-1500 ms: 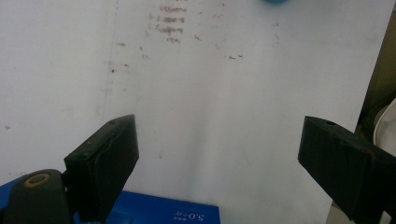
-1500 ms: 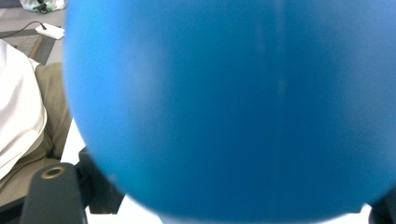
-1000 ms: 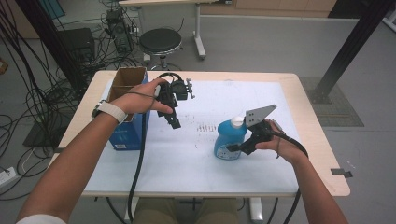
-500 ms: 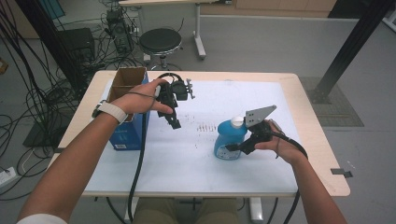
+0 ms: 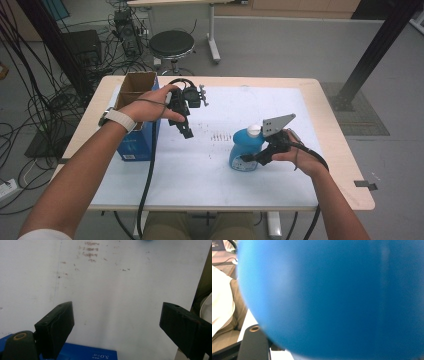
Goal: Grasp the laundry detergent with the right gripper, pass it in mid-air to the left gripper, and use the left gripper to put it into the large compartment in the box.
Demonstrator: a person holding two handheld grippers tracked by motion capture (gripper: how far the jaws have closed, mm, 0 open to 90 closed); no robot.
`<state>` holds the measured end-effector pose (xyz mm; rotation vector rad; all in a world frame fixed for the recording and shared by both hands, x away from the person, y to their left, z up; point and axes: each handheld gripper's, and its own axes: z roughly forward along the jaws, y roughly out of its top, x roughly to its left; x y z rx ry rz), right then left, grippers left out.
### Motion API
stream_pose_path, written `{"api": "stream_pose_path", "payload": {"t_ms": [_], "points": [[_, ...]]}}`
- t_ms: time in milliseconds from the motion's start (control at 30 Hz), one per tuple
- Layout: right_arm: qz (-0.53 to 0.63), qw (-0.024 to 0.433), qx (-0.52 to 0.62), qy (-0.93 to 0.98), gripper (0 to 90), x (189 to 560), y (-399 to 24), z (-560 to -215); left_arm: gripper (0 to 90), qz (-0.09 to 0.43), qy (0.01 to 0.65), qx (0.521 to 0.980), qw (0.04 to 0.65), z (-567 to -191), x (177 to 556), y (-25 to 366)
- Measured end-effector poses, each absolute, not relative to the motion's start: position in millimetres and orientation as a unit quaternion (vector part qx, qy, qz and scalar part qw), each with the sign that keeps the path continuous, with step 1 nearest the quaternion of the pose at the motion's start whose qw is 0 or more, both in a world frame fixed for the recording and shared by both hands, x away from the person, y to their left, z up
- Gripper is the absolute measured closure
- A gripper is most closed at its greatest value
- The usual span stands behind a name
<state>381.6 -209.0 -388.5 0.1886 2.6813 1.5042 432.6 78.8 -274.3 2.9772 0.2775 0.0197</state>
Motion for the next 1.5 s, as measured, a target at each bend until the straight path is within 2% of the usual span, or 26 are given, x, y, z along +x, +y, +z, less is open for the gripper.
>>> {"api": "stream_pose_path", "payload": {"t_ms": [1500], "points": [[0.504, 0.019, 0.057, 0.861, 41.7, 382.1, -209.0, -395.4, 12.9, 0.006, 0.094, 0.993, 0.075, -276.4, 433.4, 79.6]]}}
